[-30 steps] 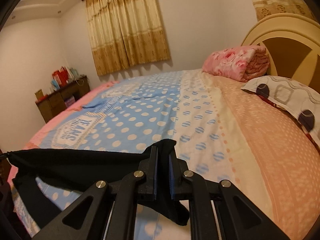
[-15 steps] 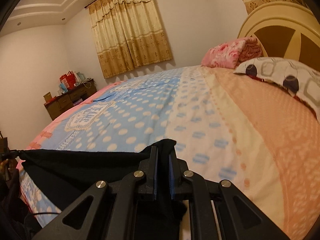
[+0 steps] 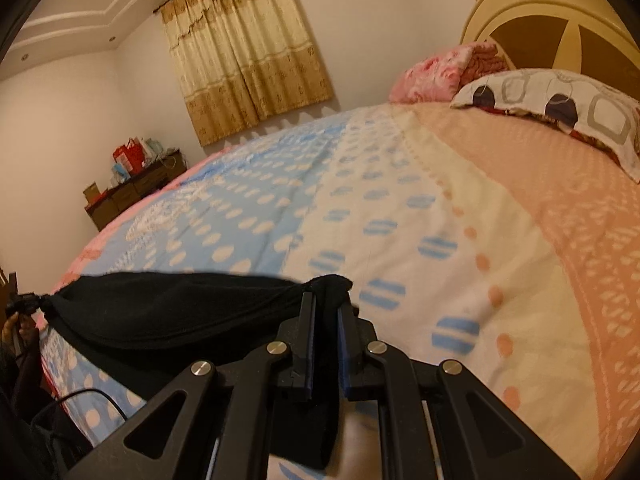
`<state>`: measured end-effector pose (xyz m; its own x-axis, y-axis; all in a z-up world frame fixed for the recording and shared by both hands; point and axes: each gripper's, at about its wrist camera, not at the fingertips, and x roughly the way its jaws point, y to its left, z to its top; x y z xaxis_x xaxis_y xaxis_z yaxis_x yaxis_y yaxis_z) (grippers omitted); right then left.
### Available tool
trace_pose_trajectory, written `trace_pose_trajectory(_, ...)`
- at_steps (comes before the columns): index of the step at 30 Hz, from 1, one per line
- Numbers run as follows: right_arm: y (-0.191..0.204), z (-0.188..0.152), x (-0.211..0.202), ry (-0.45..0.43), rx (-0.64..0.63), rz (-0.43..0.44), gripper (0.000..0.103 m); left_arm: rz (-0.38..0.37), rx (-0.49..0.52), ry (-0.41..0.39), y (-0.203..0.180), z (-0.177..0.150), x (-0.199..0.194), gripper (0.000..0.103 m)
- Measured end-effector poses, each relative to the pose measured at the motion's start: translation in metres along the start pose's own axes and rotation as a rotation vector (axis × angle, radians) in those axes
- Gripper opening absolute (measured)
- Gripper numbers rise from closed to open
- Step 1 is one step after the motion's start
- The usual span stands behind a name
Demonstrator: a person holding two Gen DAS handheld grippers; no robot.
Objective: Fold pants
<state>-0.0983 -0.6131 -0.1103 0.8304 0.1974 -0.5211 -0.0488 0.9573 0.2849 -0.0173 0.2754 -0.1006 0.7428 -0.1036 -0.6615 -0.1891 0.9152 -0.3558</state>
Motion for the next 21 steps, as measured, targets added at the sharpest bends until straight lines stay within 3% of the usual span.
trace_pose_trajectory(2,-0.001,-0.005,0.001,0.006,0.005,0.002,0.013,0.037,0.006,0.003,-0.001,-0.001,-0.001,0.037)
trace_pose_trajectory(3,-0.001,-0.008,0.001,0.006,0.002,-0.008,0.02,0.057,0.007,0.002,-0.001,-0.002,-0.003,0.051)
trace_pose_trajectory(4,-0.004,-0.01,-0.001,0.003,0.007,-0.021,0.024,0.072,0.01,-0.005,0.0,-0.002,-0.005,0.057)
trace_pose_trajectory(6,-0.01,-0.013,-0.004,0.0,0.037,-0.022,0.033,0.075,0.015,-0.009,0.002,-0.003,-0.011,0.058)
trace_pose_trajectory(8,-0.014,-0.016,-0.009,-0.008,0.053,-0.028,0.035,0.071,0.017,-0.019,0.003,-0.004,-0.019,0.059)
trace_pose_trajectory(17,-0.021,-0.026,-0.04,0.007,0.082,-0.135,0.035,0.139,0.009,-0.067,0.006,-0.014,-0.056,0.06)
trace_pose_trajectory(21,-0.016,-0.024,-0.065,-0.045,0.116,-0.204,0.035,0.132,0.03,-0.025,-0.006,-0.021,-0.053,0.06)
